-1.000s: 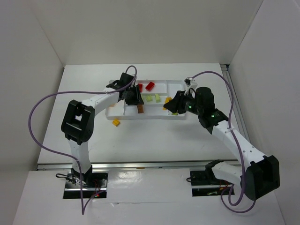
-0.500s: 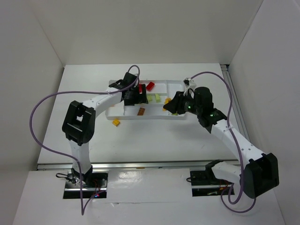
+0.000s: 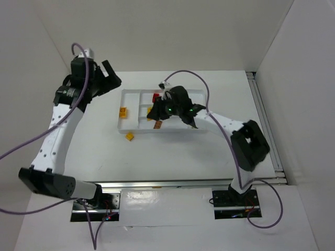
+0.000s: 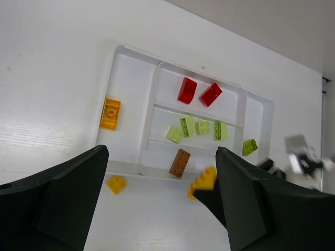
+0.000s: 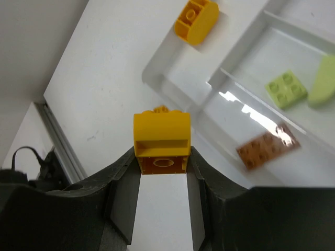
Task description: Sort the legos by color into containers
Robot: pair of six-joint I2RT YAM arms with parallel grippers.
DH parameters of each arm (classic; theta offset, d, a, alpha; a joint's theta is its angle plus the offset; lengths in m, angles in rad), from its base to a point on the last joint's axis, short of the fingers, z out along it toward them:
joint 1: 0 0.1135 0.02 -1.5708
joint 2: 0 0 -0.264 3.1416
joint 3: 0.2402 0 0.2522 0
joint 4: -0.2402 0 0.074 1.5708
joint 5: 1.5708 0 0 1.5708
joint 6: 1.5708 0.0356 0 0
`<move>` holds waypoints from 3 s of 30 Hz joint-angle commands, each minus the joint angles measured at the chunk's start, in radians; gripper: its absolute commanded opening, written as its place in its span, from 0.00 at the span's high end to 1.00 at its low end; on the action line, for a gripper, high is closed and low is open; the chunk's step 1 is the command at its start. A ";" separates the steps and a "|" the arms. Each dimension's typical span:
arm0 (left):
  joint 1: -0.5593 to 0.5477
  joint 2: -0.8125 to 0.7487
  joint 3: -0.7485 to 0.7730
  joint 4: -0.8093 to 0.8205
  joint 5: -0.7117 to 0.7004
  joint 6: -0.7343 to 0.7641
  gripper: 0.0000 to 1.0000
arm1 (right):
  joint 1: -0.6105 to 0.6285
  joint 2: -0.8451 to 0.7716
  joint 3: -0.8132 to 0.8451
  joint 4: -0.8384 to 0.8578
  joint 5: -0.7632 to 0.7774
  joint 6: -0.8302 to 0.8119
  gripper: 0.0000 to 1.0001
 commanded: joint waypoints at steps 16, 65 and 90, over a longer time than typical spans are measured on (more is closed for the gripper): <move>0.071 -0.247 -0.455 -0.151 -0.041 -0.059 0.13 | 0.115 0.611 0.819 -0.182 0.208 -0.092 0.31; -0.252 0.294 -0.606 0.204 -0.380 -0.403 0.42 | -0.124 -0.370 -0.106 -0.252 0.426 -0.091 0.29; -0.141 0.263 -0.300 0.142 -0.222 -0.234 0.84 | -0.115 -0.445 -0.169 -0.244 0.458 -0.072 0.29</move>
